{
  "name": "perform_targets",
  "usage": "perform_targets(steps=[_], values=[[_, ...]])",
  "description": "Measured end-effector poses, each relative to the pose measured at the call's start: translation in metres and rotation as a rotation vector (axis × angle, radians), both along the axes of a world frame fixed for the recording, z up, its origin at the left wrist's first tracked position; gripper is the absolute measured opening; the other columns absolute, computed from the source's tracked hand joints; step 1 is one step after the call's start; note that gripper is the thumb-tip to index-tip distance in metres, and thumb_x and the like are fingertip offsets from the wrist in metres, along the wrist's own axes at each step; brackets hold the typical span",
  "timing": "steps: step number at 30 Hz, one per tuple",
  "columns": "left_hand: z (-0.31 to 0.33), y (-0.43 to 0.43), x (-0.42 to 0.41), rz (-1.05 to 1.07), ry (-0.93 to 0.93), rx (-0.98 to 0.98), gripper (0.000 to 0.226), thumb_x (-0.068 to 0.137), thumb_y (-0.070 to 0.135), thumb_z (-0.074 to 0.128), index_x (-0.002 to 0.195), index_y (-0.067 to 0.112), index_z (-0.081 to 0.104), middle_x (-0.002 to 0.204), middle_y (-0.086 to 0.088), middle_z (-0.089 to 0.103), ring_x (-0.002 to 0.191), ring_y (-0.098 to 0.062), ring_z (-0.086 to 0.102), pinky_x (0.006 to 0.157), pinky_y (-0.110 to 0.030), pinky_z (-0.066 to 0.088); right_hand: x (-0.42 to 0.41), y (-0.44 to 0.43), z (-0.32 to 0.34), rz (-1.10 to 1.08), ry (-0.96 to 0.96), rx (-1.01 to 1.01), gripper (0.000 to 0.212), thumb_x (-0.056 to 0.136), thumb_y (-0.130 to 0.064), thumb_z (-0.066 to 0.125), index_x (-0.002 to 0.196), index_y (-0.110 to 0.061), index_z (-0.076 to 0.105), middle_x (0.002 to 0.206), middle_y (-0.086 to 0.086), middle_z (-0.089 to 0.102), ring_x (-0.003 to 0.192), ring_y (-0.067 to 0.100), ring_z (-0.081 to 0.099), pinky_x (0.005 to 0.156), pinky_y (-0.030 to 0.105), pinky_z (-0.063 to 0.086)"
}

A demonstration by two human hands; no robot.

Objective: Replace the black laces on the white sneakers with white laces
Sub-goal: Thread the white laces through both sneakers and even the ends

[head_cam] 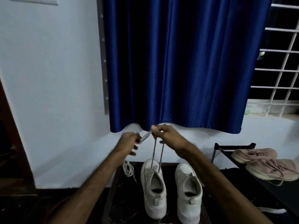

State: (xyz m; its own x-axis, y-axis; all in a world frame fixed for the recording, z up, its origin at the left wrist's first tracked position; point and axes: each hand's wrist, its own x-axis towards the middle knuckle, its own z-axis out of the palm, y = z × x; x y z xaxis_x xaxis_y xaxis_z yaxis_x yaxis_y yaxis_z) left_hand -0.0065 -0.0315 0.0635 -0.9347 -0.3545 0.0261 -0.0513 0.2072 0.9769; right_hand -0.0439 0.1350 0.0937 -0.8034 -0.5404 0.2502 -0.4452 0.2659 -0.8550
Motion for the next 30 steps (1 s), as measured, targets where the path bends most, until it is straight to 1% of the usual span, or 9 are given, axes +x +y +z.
perform_targets(steps=[5, 7, 9, 13, 15, 18, 22, 24, 30], values=[[-0.029, 0.028, -0.012, -0.168, -0.11, -0.24, 0.031, 0.087, 0.03, 0.047, 0.071, 0.009, 0.063, 0.076, -0.006, 0.066, 0.07, -0.026, 0.058, 0.059, -0.028, 0.043, -0.002, -0.014, -0.008, 0.073, -0.244, -0.359, 0.046, 0.105, -0.031, 0.04, 0.066, -0.018, 0.06, 0.094, 0.004, 0.07, 0.102, 0.016, 0.065, 0.098, 0.035, 0.041], [-0.04, 0.04, -0.022, -0.139, -0.131, -0.388, 0.031, 0.084, 0.037, 0.044, 0.069, 0.014, 0.057, 0.084, -0.01, 0.065, 0.09, -0.034, 0.063, 0.074, -0.033, 0.047, -0.003, -0.02, -0.013, 0.132, -0.471, -0.597, 0.043, 0.106, -0.029, 0.035, 0.068, -0.014, 0.05, 0.064, 0.003, 0.058, 0.065, 0.018, 0.062, 0.083, 0.037, 0.048], [-0.052, 0.049, -0.027, 0.027, -0.108, -0.485, 0.027, 0.093, 0.037, 0.048, 0.09, 0.012, 0.058, 0.105, -0.012, 0.062, 0.109, -0.033, 0.057, 0.081, -0.032, 0.041, -0.005, -0.021, -0.017, 0.09, -0.578, -0.722, 0.042, 0.105, -0.034, 0.036, 0.068, -0.017, 0.042, 0.051, -0.005, 0.035, 0.044, 0.009, 0.034, 0.055, 0.025, 0.039], [-0.066, 0.066, -0.021, 0.036, 0.246, -0.093, 0.025, 0.102, 0.03, 0.047, 0.116, 0.013, 0.059, 0.123, -0.005, 0.057, 0.122, -0.024, 0.05, 0.098, -0.033, 0.04, -0.014, -0.016, -0.019, 0.015, -0.636, -0.803, 0.051, 0.102, -0.046, 0.039, 0.059, -0.02, 0.035, 0.049, -0.008, 0.024, 0.04, 0.004, 0.018, 0.038, 0.018, 0.014], [-0.066, 0.07, -0.017, -0.16, 0.265, 0.239, 0.039, 0.106, 0.033, 0.035, 0.1, 0.011, 0.067, 0.094, -0.008, 0.071, 0.095, -0.023, 0.065, 0.09, -0.037, 0.048, -0.022, -0.013, -0.02, -0.05, -0.619, -0.816, 0.051, 0.103, -0.044, 0.04, 0.058, -0.021, 0.031, 0.049, -0.008, 0.022, 0.04, 0.005, 0.016, 0.037, 0.019, 0.012], [-0.066, 0.065, -0.012, -0.279, 0.237, 0.204, 0.044, 0.107, 0.034, 0.034, 0.085, 0.013, 0.067, 0.065, 0.0, 0.06, 0.067, -0.02, 0.055, 0.07, -0.034, 0.044, -0.032, -0.01, -0.026, -0.202, -0.574, -0.84, 0.046, 0.103, -0.035, 0.042, 0.061, -0.02, 0.032, 0.048, -0.008, 0.025, 0.04, 0.005, 0.018, 0.036, 0.019, 0.016], [-0.069, 0.051, -0.018, -0.274, 0.263, -0.27, 0.027, 0.102, 0.022, 0.049, 0.079, 0.023, 0.064, 0.085, 0.005, 0.057, 0.079, -0.002, 0.054, 0.079, -0.016, 0.04, -0.039, -0.01, -0.06, -0.43, -0.326, -0.63, 0.039, 0.105, -0.026, 0.038, 0.069, -0.013, 0.044, 0.056, -0.004, 0.036, 0.047, 0.009, 0.033, 0.045, 0.023, 0.034], [-0.071, 0.043, -0.024, -0.147, 0.357, -0.443, 0.016, 0.097, 0.021, 0.058, 0.089, 0.02, 0.071, 0.098, -0.002, 0.052, 0.096, -0.01, 0.054, 0.086, -0.015, 0.042, -0.034, -0.016, -0.082, -0.361, -0.295, -0.511, 0.03, 0.105, -0.019, 0.037, 0.08, -0.009, 0.052, 0.065, 0.001, 0.048, 0.057, 0.011, 0.047, 0.056, 0.024, 0.044], [-0.081, 0.045, -0.024, 0.015, 0.432, -0.367, 0.01, 0.092, 0.023, 0.066, 0.096, 0.02, 0.075, 0.096, 0.005, 0.06, 0.094, -0.012, 0.062, 0.083, -0.031, 0.053, -0.011, -0.02, -0.103, -0.16, -0.813, -0.831, 0.03, 0.103, -0.02, 0.043, 0.088, -0.005, 0.064, 0.088, 0.014, 0.069, 0.083, 0.024, 0.068, 0.078, 0.035, 0.052]])
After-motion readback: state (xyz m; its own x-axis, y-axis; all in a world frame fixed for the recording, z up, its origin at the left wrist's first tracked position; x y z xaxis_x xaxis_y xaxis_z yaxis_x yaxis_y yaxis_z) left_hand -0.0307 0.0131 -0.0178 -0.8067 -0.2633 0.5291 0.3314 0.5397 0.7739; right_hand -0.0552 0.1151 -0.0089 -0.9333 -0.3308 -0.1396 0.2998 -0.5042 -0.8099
